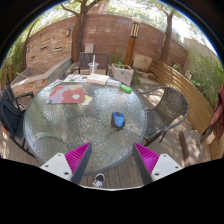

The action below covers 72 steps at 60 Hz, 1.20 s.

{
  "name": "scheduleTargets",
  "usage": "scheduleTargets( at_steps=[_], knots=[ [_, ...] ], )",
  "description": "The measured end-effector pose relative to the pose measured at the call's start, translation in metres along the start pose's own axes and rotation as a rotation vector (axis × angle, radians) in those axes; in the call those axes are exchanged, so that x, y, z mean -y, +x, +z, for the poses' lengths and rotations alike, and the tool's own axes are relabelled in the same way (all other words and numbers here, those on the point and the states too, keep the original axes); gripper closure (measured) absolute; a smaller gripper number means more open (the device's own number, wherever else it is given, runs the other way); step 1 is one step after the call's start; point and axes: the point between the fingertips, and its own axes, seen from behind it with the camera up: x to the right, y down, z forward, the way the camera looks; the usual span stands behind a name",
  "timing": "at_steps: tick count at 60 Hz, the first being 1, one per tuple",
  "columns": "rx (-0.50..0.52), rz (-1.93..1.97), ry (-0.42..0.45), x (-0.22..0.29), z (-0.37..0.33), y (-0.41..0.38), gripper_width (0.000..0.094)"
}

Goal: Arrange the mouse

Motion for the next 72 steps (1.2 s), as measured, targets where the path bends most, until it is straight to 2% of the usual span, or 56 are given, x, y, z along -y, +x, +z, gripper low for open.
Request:
scheduleTargets(
  at_steps=[12, 23, 26, 30, 31, 46, 52, 57, 64, 72],
  knots=[
    [0.044, 0.022, 0.06, 0.037, 0.134, 0.021, 0.0088],
    [0.085, 0.059, 0.038, 0.058, 0.214, 0.025, 0.0188],
    [0.097, 0.064, 0.023, 0.058, 0.224, 0.025, 0.0251],
    [0.107, 0.059, 0.006, 0.055, 0.235, 0.021, 0.0425],
    [0.115, 0.065, 0.01, 0.057, 0.237, 0.021, 0.0441],
    [0.09, 0.067, -0.01, 0.058, 0.235, 0.021, 0.0586],
    [0.043, 0.082, -0.011, 0.068, 0.232, 0.032, 0.0586],
    [-0.018, 0.104, 0.035, 0.105, 0.225, 0.049, 0.0585],
    [-0.096, 0.15, 0.179, 0.198, 0.206, 0.061, 0.0585],
    [-0.038, 0.165, 0.365, 0.326, 0.177, 0.006, 0.0585]
  ],
)
